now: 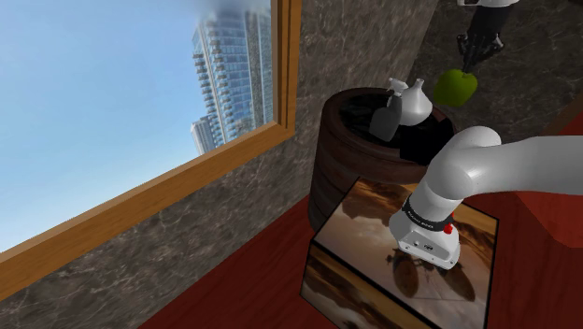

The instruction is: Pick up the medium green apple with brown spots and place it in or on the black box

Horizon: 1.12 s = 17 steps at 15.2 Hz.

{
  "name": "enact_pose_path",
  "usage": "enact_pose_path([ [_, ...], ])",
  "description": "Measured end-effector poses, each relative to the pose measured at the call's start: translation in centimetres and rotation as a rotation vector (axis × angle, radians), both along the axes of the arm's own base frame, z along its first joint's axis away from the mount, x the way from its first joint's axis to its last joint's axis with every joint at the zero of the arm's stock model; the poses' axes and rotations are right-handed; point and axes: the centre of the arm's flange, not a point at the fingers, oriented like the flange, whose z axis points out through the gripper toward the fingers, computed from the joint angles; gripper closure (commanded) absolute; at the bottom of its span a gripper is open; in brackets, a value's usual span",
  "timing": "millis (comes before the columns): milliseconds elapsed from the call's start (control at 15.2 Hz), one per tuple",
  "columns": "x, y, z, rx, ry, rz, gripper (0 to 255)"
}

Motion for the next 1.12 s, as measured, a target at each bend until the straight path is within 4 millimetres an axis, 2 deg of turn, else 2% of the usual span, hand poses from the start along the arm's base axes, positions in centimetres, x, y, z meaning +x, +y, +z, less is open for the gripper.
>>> enact_pose_path([
  [1122, 0.1, 0.1, -9.1, 0.0, 0.0, 0.0, 255],
])
